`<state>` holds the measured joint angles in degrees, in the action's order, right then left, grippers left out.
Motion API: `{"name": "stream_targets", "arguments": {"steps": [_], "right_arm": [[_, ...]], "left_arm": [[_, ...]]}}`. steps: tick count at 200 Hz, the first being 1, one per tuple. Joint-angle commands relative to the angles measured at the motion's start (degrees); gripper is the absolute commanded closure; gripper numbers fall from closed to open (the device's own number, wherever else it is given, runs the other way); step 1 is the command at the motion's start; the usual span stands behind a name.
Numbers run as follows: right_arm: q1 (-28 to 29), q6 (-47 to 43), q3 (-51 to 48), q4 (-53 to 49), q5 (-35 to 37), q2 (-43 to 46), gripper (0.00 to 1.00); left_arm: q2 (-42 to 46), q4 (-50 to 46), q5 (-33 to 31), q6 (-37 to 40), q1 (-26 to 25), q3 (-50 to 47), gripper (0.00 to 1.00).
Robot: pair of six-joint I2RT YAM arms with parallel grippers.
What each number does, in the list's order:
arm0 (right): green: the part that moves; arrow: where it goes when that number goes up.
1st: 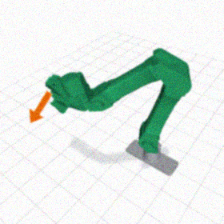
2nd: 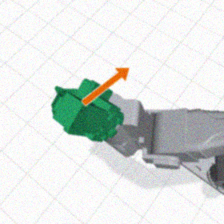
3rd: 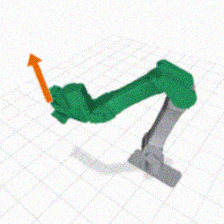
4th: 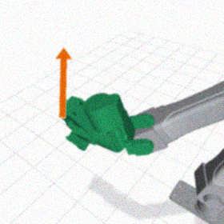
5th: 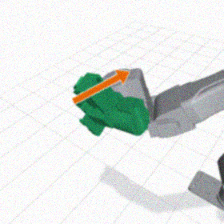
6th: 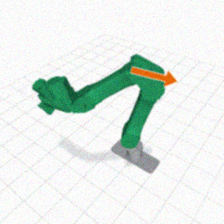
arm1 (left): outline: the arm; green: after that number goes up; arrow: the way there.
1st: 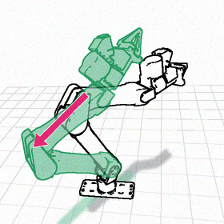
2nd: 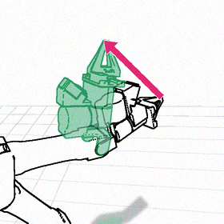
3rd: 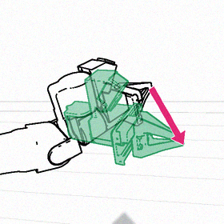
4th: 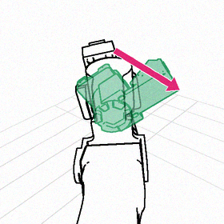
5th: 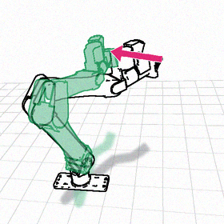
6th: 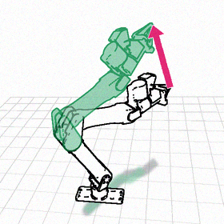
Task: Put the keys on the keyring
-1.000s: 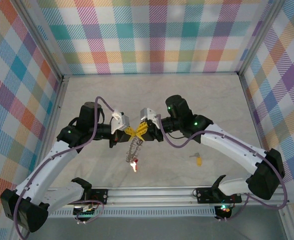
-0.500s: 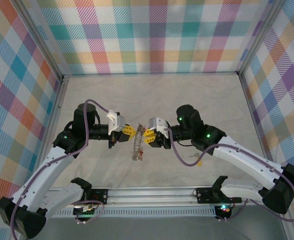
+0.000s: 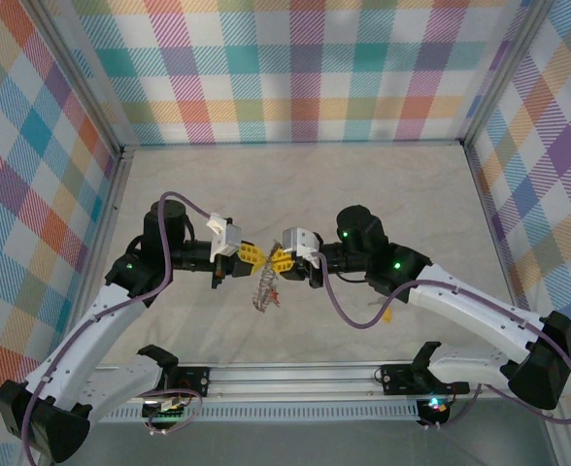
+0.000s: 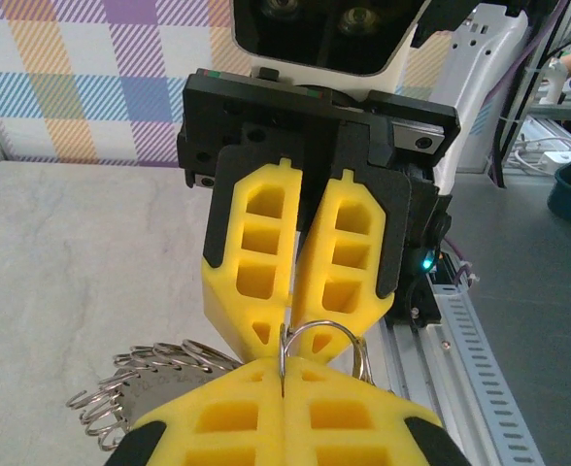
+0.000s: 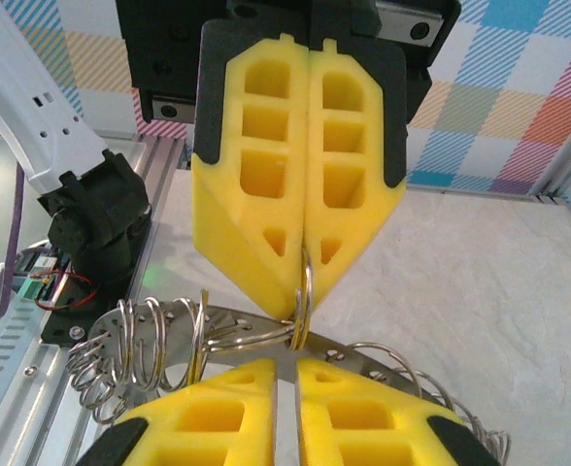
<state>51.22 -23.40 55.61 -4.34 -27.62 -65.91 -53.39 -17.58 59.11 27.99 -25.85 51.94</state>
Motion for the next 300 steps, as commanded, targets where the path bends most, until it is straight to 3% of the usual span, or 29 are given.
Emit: {"name": "stream_targets", "arguments": {"steps": [1, 123, 169, 242, 268, 300], "right_arm": [[0.63, 1.24, 0.77, 4.26, -0.89, 0.46, 0.87], [1.17, 3.79, -0.37, 7.47, -2.62, -0.39, 0.85], [1.16, 3.87, -0.75, 7.24, -2.61, -0.59, 0.99], [1.16, 3.74, -2.78, 7.90, -3.33, 0.87, 1.00], [1.16, 1.96, -2.60, 6.42, -3.41, 1.04, 1.00], [1.16, -2.48, 2.87, -5.27, -1.13, -1.27, 1.00]], "left_arm": [[-0.10, 2.69, 2.46, -0.13, -0.60, 1.89, 1.00], [-0.13, 2.29, 2.13, 0.40, -0.70, 1.92, 1.00], [0.65, 2.73, 1.59, 0.22, -0.68, 1.10, 1.00], [2.20, -3.45, 0.83, 3.92, -0.69, 1.23, 1.00], [1.84, -6.22, 0.26, 5.65, -0.67, 2.15, 0.74], [2.75, -10.65, -5.00, 9.15, -0.70, 3.36, 0.66]]}}
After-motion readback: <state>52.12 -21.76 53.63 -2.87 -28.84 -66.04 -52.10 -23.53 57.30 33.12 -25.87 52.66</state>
